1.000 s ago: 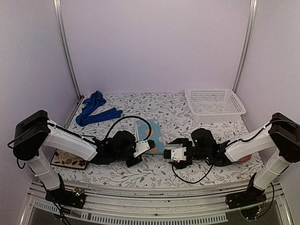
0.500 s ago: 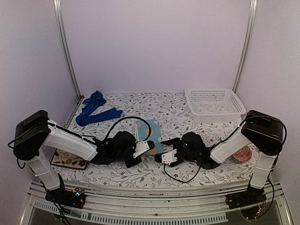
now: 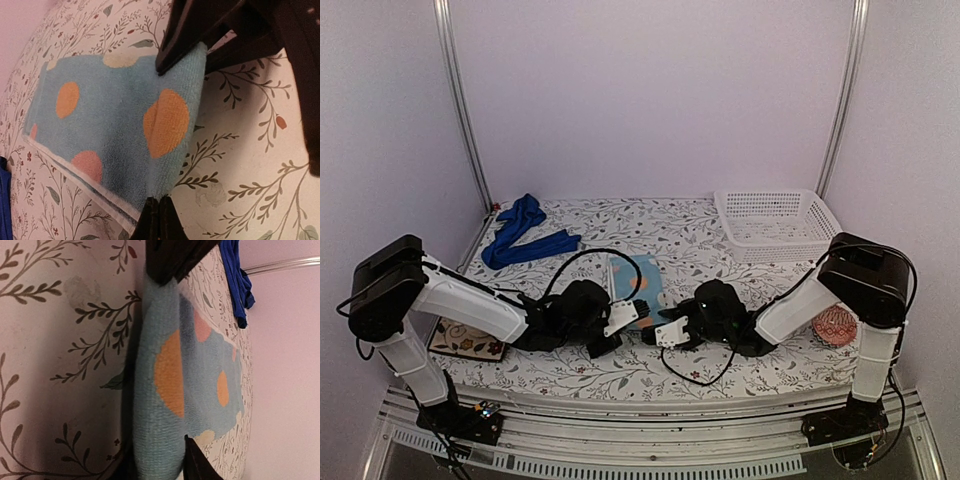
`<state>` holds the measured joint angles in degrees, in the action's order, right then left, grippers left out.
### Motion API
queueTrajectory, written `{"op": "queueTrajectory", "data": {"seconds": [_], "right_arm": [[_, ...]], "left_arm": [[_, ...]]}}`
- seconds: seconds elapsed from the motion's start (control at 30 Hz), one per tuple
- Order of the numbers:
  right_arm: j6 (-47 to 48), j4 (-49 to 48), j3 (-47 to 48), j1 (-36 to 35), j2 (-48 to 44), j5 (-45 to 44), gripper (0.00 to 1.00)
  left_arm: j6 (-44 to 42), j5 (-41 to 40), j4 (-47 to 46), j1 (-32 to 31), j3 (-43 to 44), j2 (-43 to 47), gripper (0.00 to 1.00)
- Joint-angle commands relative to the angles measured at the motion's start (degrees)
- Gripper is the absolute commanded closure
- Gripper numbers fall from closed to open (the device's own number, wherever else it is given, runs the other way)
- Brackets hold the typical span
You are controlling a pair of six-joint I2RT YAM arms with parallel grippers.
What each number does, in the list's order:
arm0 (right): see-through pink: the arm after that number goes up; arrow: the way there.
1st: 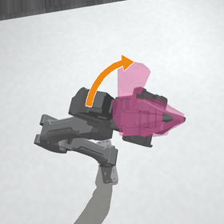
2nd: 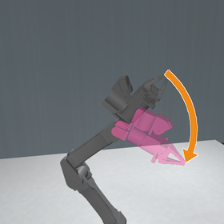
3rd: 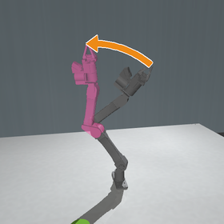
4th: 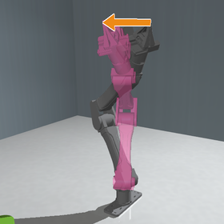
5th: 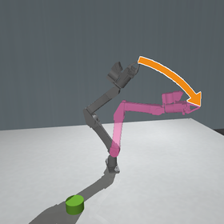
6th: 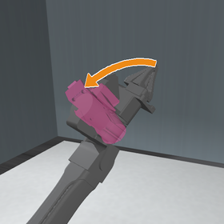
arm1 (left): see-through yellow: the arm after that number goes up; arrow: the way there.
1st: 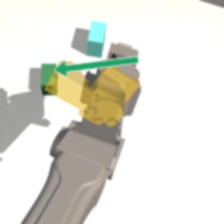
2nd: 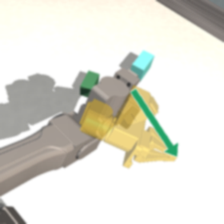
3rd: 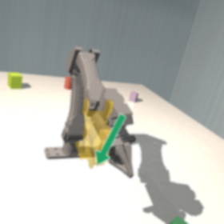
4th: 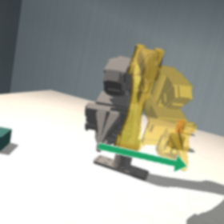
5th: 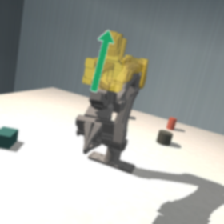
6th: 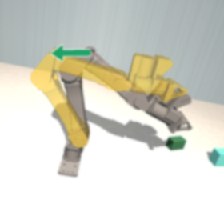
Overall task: Roll the towels
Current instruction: Roll the towel at the center of the board.
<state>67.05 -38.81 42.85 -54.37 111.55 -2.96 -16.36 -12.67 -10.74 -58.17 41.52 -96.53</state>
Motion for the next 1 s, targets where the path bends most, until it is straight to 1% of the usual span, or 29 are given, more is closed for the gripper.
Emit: {"op": "queueTrajectory", "data": {"seconds": [0.0,0.03,0.07,0.23,0.27,0.3,0.33,0.37,0.47,0.63,0.77,0.9,0.97], "right_arm": [[-1.20,4.75,2.14,-0.39,1.28,-0.64,0.92],[-2.18,6.30,2.51,-0.39,0.99,-0.37,0.96],[-2.97,7.68,2.63,-0.39,0.44,0.11,0.97],[-10.48,15.04,2.80,-0.32,-4.04,3.81,0.97],[-11.73,16.58,2.98,-0.31,-4.70,4.69,0.98],[-12.68,18.11,3.26,-0.31,-5.24,5.43,0.97],[-14.48,19.66,3.63,-0.38,-5.67,6.24,0.98],[-15.89,21.30,4.19,-0.33,-5.91,6.94,0.98],[-20.18,26.36,6.29,-0.38,-6.10,8.45,0.98],[-25.74,32.14,8.27,-0.36,-6.25,10.89,0.97],[-28.16,36.25,9.97,-0.23,-5.93,13.05,0.97],[-30.76,39.30,11.18,1.01,-6.04,16.79,0.97],[-31.85,40.64,11.41,1.90,-6.23,18.53,0.97]], "left_arm": [[1.15,-0.62,1.06,0.30,0.16,1.32,1.00],[1.45,-1.06,1.03,0.26,-0.04,1.78,0.93],[1.72,-1.67,0.83,0.06,-0.41,2.58,0.84],[2.62,-1.75,-2.26,-0.98,-4.16,10.28,0.42],[2.73,-0.81,-3.12,-1.24,-5.15,12.22,0.29],[2.86,0.34,-4.05,-1.25,-6.17,14.20,0.21],[3.03,1.36,-5.13,-1.40,-7.13,15.88,0.07],[3.29,2.31,-6.00,-1.38,-8.07,17.24,0.04],[4.74,4.15,-8.59,-1.70,-9.95,18.91,0.03],[7.69,6.12,-11.98,-2.36,-11.52,16.05,0.03],[9.22,7.74,-17.42,-2.46,-14.53,14.31,0.03],[8.85,11.18,-24.28,-2.40,-18.67,15.06,0.04],[8.74,12.65,-25.84,-2.39,-20.04,15.88,0.05]]}}
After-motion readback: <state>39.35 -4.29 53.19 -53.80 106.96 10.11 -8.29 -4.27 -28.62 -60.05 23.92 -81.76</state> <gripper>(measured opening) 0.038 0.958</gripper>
